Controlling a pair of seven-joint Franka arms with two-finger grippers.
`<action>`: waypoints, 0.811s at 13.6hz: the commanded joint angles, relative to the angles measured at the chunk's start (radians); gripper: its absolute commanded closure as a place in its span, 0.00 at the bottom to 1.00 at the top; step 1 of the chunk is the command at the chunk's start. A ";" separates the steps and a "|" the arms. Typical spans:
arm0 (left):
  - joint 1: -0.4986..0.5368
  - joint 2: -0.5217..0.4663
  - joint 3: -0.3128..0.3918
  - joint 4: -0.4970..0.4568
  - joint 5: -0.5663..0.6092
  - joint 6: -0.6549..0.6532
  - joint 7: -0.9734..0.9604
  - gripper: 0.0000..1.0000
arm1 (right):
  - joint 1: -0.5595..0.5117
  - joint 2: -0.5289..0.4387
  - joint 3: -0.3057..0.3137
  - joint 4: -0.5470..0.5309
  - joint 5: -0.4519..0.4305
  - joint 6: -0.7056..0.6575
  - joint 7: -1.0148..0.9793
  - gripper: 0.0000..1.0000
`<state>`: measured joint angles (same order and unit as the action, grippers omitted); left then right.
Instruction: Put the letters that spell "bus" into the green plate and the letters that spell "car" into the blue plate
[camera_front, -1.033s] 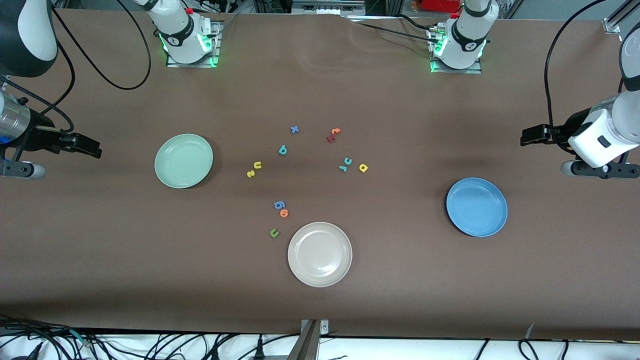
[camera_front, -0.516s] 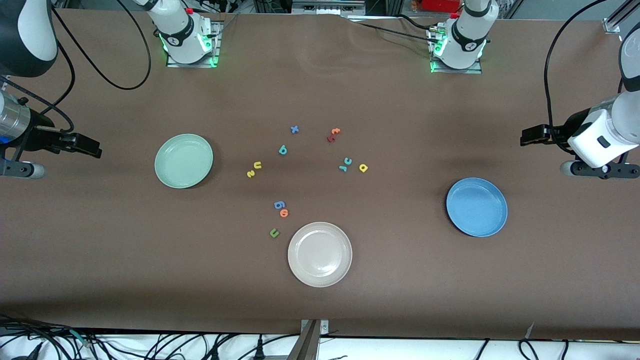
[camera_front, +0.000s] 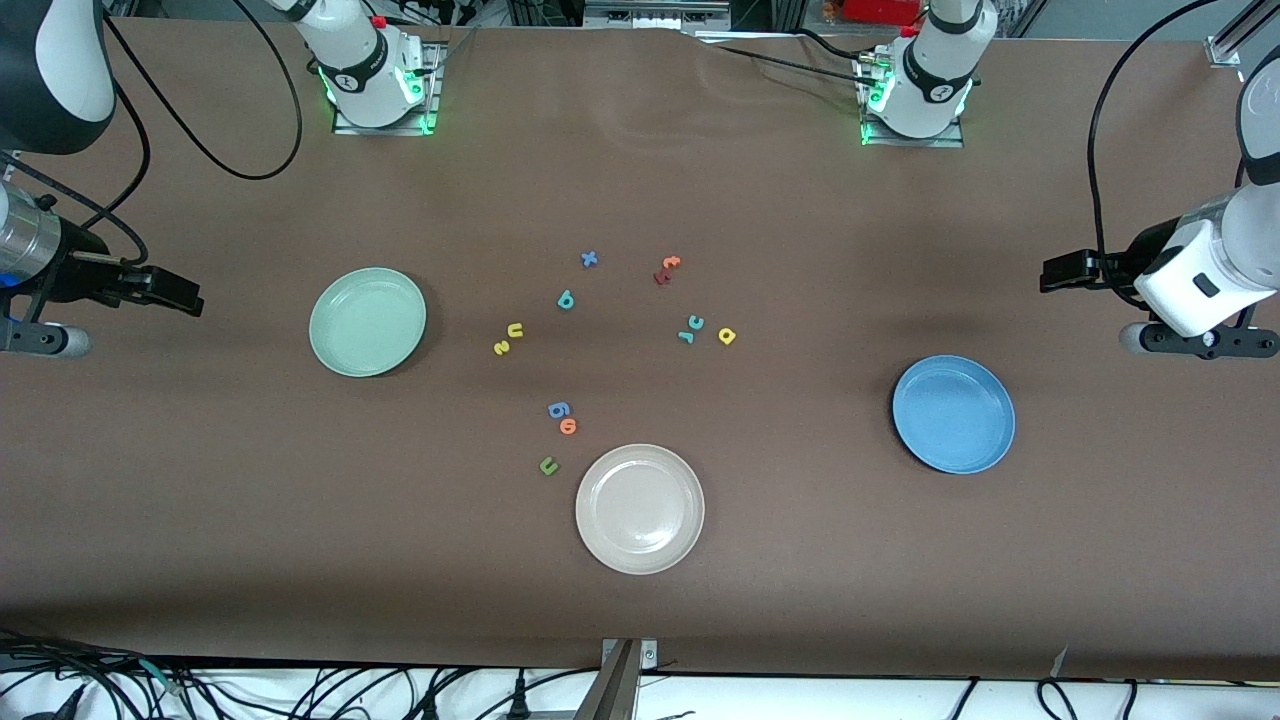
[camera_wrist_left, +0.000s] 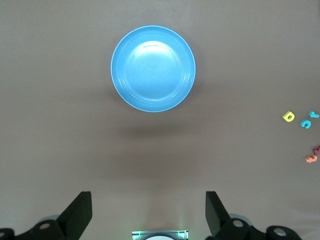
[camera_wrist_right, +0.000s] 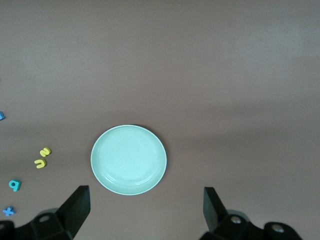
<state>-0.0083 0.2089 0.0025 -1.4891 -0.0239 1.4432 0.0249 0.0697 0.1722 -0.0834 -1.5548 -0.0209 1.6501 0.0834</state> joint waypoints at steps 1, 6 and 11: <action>-0.002 0.010 -0.003 0.021 0.018 -0.020 0.001 0.00 | 0.004 -0.013 -0.004 -0.002 -0.007 -0.006 0.015 0.00; -0.002 0.012 -0.001 0.020 0.019 -0.020 0.001 0.00 | 0.004 -0.014 -0.004 -0.002 -0.007 -0.006 0.015 0.00; -0.001 0.020 -0.001 0.020 0.018 -0.020 0.001 0.00 | 0.004 -0.014 -0.004 -0.002 -0.005 -0.006 0.015 0.00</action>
<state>-0.0084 0.2198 0.0021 -1.4891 -0.0239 1.4414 0.0249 0.0697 0.1722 -0.0834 -1.5548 -0.0209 1.6501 0.0835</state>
